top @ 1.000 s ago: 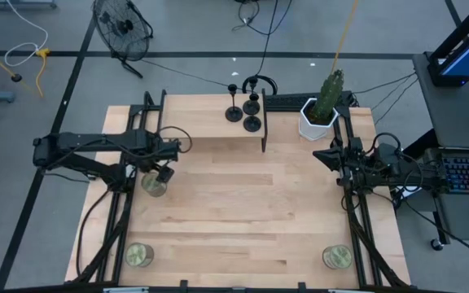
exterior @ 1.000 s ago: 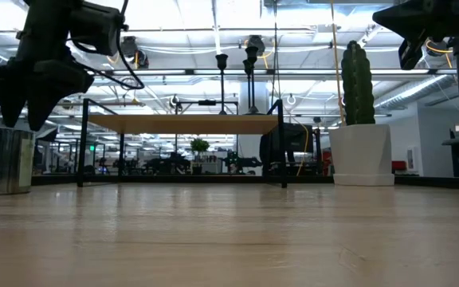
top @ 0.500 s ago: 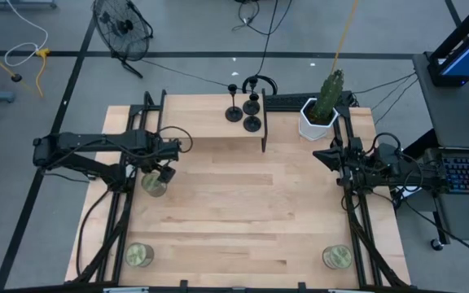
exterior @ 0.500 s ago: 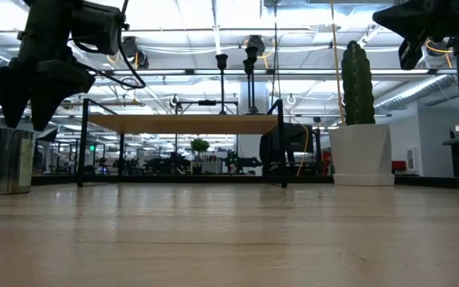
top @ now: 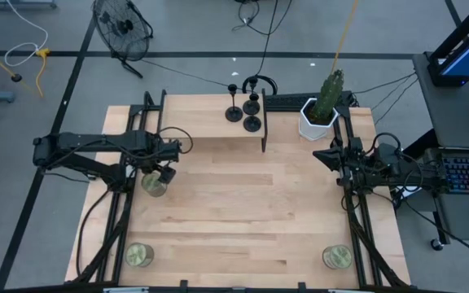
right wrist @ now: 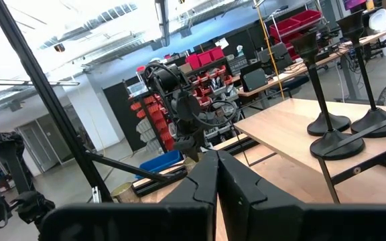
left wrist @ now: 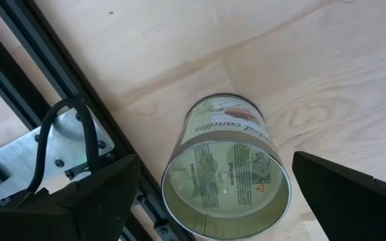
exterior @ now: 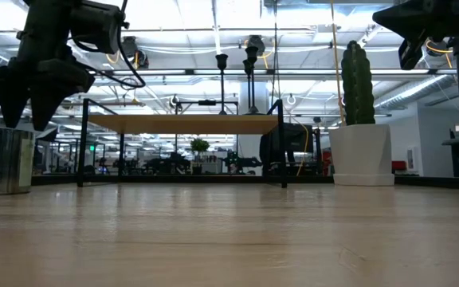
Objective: Pick & Place candle stick holders
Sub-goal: Put the top silver scented candle can on the shelf
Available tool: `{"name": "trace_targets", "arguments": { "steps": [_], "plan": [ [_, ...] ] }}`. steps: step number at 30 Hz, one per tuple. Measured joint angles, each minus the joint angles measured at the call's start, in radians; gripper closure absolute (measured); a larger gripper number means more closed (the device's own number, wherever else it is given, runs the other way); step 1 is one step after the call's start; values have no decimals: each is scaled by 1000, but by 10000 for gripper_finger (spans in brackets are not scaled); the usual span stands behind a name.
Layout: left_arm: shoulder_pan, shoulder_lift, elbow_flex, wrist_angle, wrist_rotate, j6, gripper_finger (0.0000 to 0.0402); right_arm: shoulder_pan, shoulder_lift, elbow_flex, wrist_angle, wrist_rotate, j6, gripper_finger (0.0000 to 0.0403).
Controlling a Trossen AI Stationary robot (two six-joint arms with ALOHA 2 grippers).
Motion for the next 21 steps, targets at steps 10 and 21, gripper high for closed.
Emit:
{"name": "trace_targets", "arguments": {
  "steps": [10,21],
  "plan": [
    [-16,11,-45,-8,10,-35,2,0,0,0,0,0,0,403],
    [-16,20,-44,-31,53,-37,2,0,0,0,0,0,0,403]
  ]
}}
